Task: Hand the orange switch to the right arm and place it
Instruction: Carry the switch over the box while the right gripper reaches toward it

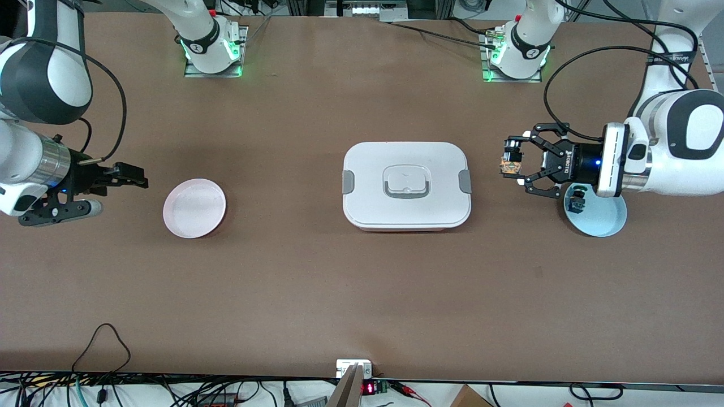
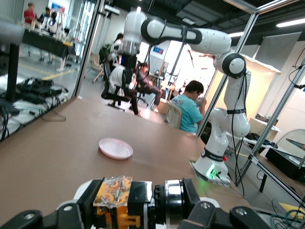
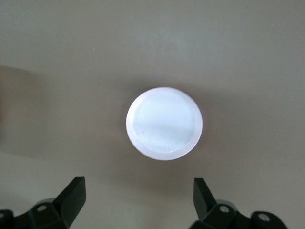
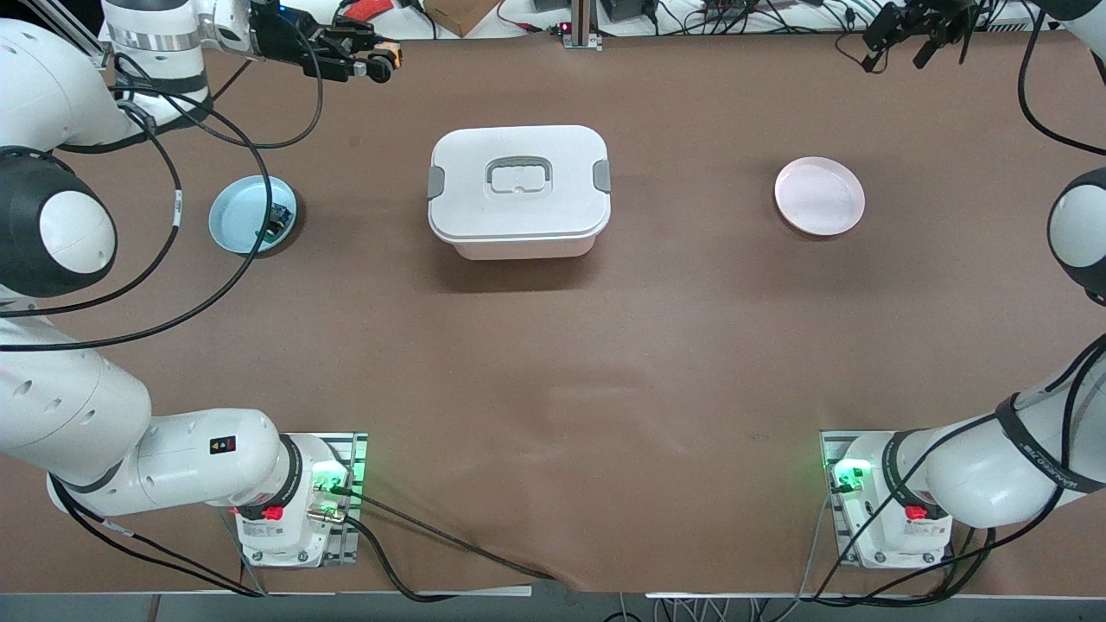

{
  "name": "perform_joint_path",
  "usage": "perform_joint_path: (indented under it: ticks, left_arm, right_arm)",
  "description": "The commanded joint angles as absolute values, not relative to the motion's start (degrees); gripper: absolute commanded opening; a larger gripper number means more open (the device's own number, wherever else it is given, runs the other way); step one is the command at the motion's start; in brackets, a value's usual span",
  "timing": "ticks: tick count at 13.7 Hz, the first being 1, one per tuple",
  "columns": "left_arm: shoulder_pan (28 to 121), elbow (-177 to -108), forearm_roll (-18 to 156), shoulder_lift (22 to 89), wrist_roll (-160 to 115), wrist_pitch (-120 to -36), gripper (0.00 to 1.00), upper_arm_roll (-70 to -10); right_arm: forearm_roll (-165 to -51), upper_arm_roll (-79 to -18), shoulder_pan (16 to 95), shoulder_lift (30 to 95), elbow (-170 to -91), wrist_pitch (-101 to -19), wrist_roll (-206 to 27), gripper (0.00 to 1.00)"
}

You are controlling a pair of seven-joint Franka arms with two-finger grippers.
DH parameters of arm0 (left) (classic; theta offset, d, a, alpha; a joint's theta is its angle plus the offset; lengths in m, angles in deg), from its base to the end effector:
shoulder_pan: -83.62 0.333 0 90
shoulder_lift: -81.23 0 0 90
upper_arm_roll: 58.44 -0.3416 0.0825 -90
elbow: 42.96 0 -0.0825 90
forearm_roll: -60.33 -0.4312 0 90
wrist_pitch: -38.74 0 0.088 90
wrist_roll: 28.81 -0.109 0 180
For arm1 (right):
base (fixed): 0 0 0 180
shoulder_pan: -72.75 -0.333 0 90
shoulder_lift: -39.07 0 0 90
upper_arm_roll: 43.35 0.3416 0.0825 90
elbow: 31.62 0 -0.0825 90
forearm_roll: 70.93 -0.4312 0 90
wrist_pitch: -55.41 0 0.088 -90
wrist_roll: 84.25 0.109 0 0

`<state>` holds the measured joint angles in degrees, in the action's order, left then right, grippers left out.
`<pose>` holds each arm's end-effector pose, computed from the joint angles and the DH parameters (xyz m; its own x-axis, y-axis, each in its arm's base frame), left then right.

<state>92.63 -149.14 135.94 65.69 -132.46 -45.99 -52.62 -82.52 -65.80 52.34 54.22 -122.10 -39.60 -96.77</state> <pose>0.6373 -0.0729 0.4219 0.3077 -0.1772 0.9348 -0.9396 0.0985 0.3279 0.6710 0.0208 0.4931 0.9772 0.1595 -0.1398 0.1417 -0.9815 -0.1291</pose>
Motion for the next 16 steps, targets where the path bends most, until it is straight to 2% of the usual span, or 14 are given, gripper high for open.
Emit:
perform_joint_path:
  ticks: [1, 5, 8, 11, 14, 16]
  left_arm:
    - [90.3, -149.0, 139.2, 64.1, -137.4, -45.1, 0.00, -52.9]
    - [85.7, -149.0, 140.8, 62.2, -137.4, -44.0, 0.00, -52.9]
    - [82.8, -149.0, 142.2, 61.0, -137.6, -44.0, 0.00, -52.8]
    - [81.9, -148.8, 144.7, 60.1, -141.3, -44.0, 0.00, -52.8]
    - [80.7, -148.8, 147.6, 59.1, -144.4, -44.4, 0.00, -52.8]
    - [80.0, -148.8, 148.3, 59.0, -144.6, -44.5, 0.00, -52.8]
  right_arm:
    - [-88.3, -65.6, 52.4, 47.9, -132.1, -41.5, -95.6, 1.00]
    - [-101.2, -65.9, 53.0, 43.6, -141.5, -41.7, -98.4, 1.00]
    - [-120.2, -66.0, 54.1, 41.9, -151.6, -41.0, -112.3, 1.00]
    - [-139.3, -65.8, 53.5, 42.1, -157.3, -36.3, -118.4, 1.00]
    - [-157.4, -65.6, 47.5, 41.5, -160.5, -36.7, -119.2, 1.00]
    - [-166.8, -65.6, 41.0, 41.0, -160.7, -43.1, -119.3, 1.00]
